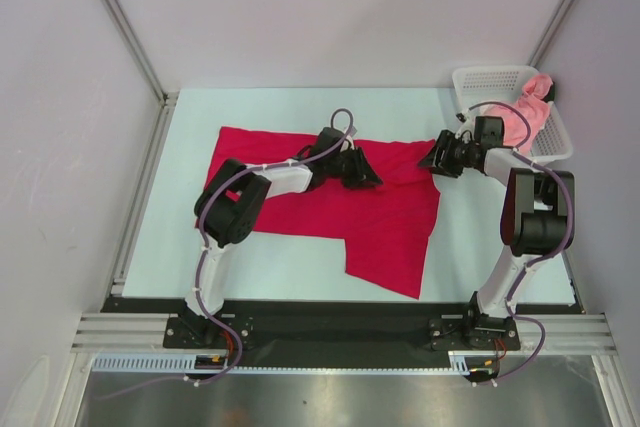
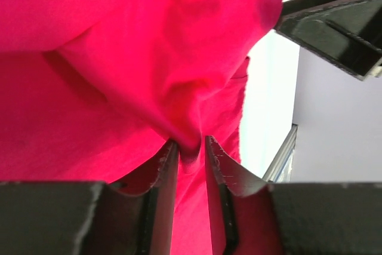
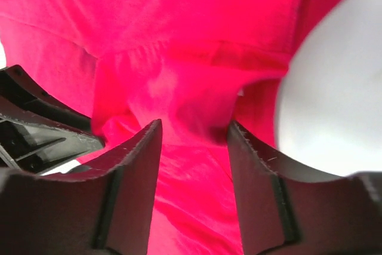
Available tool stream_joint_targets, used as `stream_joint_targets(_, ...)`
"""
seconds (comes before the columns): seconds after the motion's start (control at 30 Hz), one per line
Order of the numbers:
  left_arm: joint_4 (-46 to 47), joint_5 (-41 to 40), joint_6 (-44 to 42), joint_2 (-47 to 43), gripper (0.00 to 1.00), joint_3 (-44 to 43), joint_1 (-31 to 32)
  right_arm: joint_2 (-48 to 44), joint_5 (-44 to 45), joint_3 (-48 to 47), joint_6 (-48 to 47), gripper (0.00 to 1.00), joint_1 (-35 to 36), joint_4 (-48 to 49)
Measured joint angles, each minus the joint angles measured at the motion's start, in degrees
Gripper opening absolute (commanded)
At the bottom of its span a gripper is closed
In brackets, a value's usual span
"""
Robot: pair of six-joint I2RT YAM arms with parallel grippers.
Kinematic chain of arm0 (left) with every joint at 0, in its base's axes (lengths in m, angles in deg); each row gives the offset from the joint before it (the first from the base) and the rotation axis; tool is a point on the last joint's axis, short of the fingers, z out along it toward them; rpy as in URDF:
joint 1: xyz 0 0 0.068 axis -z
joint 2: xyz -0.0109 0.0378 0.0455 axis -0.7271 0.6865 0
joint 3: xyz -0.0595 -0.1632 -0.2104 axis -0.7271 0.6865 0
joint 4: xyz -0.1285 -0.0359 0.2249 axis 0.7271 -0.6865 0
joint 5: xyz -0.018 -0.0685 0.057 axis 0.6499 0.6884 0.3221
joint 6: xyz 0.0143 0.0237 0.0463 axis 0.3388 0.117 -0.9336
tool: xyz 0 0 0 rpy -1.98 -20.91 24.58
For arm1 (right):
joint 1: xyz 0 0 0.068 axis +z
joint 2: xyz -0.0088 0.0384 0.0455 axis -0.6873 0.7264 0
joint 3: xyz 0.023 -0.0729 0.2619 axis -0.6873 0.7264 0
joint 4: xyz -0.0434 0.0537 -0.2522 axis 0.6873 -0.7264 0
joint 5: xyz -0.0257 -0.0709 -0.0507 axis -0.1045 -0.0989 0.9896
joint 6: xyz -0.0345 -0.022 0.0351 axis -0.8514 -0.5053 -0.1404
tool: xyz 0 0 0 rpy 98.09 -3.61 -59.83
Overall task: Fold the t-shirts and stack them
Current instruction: Fold the tshirt
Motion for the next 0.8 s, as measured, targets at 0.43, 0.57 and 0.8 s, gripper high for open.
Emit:
stream_joint_targets(0.43, -0.52, 1.29, 1.14, 0.00, 0.10, -2.08, -2.36, 2.29, -4.26, -3.48, 6.97, 0.03, -0.07, -0.94)
stream_joint_targets(0.57, -1.11, 1.60, 1.20, 0.00, 0.08, -2.58, -2.78, 2.27, -4.96, -5.84, 9.79, 0.00, -0.20, -5.35)
stream_joint_targets(0.8, -2.47, 2.47, 1.31, 0.00, 0.06, -2.86, -2.82, 2.29, -8.57, -8.22, 17.05, 0.00, -1.33, -13.66)
